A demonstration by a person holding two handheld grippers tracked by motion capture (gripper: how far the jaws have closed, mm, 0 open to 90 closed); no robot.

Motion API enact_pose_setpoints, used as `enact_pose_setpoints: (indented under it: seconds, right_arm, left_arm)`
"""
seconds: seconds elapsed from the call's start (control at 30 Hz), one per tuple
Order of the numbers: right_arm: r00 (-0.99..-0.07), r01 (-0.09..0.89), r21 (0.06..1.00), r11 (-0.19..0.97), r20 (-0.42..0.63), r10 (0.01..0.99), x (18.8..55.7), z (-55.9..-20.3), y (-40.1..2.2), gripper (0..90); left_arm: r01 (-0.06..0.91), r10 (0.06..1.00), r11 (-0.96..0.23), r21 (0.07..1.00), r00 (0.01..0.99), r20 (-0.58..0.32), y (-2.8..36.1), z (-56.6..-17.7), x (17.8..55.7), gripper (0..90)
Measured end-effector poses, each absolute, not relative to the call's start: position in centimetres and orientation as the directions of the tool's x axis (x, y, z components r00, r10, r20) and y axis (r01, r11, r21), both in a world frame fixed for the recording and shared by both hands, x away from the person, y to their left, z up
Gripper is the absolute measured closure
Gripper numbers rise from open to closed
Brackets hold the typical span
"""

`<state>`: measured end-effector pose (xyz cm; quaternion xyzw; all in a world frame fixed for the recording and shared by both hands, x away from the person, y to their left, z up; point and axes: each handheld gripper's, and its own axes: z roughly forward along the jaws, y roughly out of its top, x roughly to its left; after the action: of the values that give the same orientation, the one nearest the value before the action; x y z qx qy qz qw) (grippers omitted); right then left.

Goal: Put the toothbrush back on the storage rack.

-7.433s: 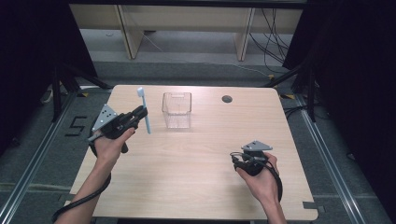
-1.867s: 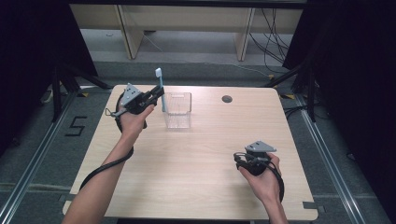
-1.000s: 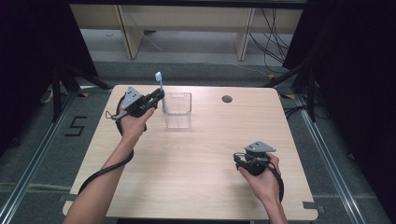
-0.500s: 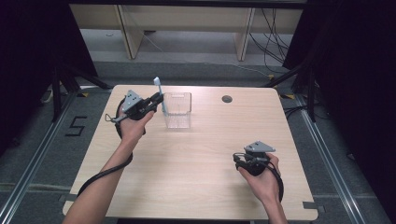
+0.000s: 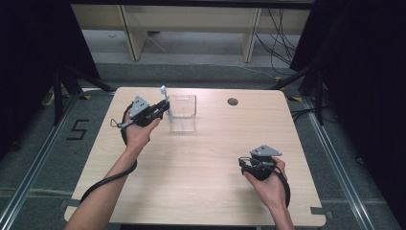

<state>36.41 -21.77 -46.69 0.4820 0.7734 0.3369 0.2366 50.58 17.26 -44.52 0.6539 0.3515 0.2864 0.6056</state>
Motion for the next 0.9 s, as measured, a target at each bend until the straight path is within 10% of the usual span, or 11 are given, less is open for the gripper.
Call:
enact_pose_setpoints:
  seconds: [0.9]
  right_arm:
    - [-0.437,0.574,0.748,0.333,-0.064,0.897,36.46,-46.64,-21.87,46.3]
  left_arm:
    - [0.182,0.818,-0.064,0.981,0.572,-0.053,16.98,-45.28,50.34,78.3]
